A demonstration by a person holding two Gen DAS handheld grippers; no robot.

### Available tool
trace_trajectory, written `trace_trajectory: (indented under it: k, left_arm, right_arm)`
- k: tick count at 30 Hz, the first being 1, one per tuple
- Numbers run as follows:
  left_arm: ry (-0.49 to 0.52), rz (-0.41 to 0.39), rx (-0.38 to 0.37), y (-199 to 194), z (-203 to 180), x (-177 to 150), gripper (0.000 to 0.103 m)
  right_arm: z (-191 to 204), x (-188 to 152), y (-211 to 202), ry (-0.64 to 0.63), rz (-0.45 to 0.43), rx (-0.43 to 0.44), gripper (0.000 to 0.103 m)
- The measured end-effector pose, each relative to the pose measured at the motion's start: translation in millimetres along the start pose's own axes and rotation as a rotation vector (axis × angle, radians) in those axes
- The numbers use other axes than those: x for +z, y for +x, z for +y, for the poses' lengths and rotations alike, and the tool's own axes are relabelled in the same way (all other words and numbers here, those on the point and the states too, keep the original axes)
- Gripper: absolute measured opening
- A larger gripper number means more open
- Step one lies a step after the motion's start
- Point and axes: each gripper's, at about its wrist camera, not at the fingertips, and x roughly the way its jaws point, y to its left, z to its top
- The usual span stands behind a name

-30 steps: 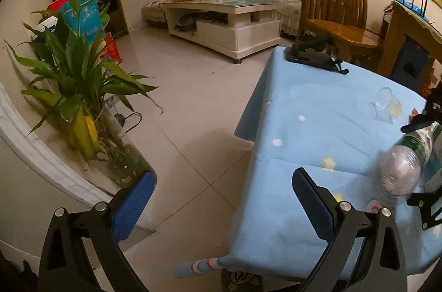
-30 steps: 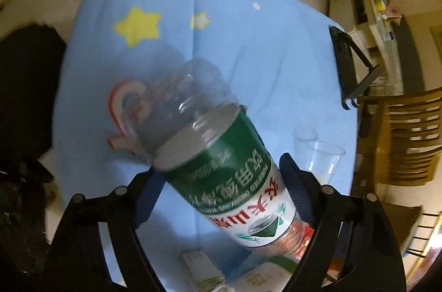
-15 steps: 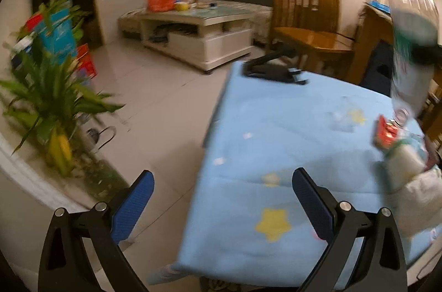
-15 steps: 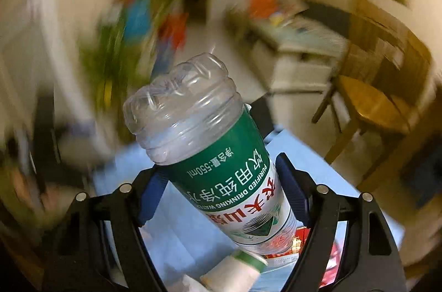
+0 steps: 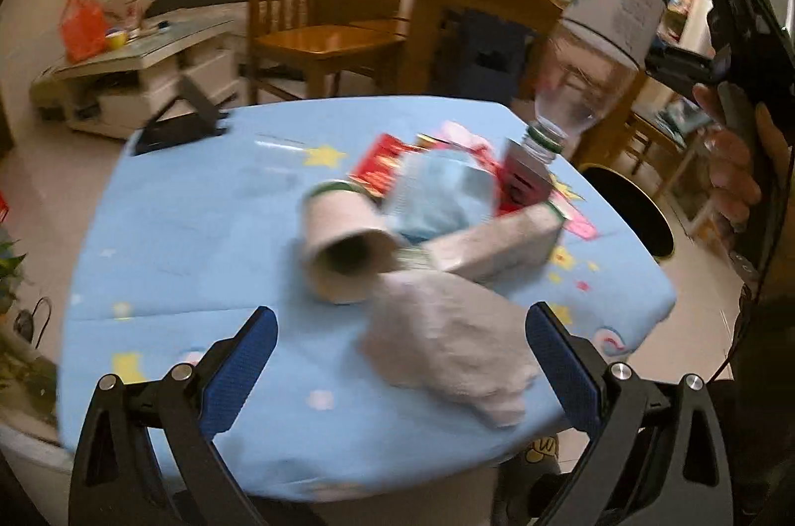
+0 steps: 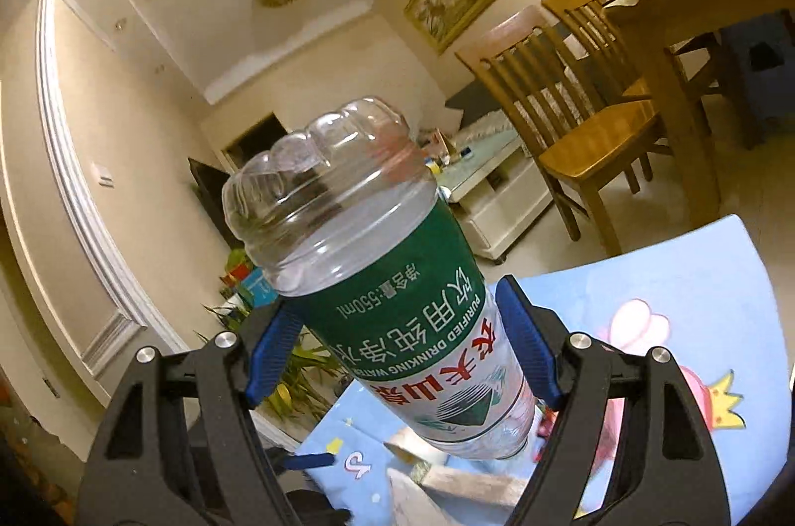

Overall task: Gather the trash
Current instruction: 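Carry the bottle toward the bin with the right tool while the left tool grasps tissues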

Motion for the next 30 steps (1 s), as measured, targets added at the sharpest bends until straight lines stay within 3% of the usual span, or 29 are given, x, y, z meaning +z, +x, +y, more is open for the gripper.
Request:
trace_trajectory:
  k: [4,5,7,8,9,14,20,25,28,30]
  left_arm:
    - [-0.015,0.055,-0.005,32,-17,-2,0.096]
    - [-0.011,0.07,0.008,38,-17,-1,0.089]
    - [0.013,0.135,0.044,56,-25,-3,0.053]
    - [0.018,0.168,0.061,63,-27,-6,0.022]
    - [0.011,0.191,0.072,67,-28,-9,0.003]
    - [-0.002,0.14,0.085,45,-32,-14,0.003]
    - [0.003,-0.01,0.075,-5,-42,15,0.003]
    - [0.08,-0.079,-0.008,-14,-81,55,0.003]
    - [0.117,-0.091,-0.078,-5,-111,78,0.003]
    - [0.152,-0.102,-0.112,7,-137,90,0.003]
  right_arm:
    - [-14,-7,-32,0.014,-0.027,0.027,0.076]
    - [-13,-12,-39,0.013,-0.032,0.027,0.076]
    - [-22,-21,-39,0.025,-0.038,0.032,0.076]
    - [-28,-22,-40,0.035,-0.043,0.036,0.076]
    - [-30,-23,-42,0.035,-0.048,0.034,0.076]
    - [-21,-25,-58,-0.007,-0.073,-0.017,0.076]
    - [-27,-25,-91,-0.025,-0.146,-0.133,0.076]
    - [-53,-16,-144,-0.066,-0.238,-0.326,0.076]
    - [-94,-23,-166,-0.062,-0.241,-0.554,0.076]
    - [-116,-31,-174,-0.03,-0.228,-0.645,0.076]
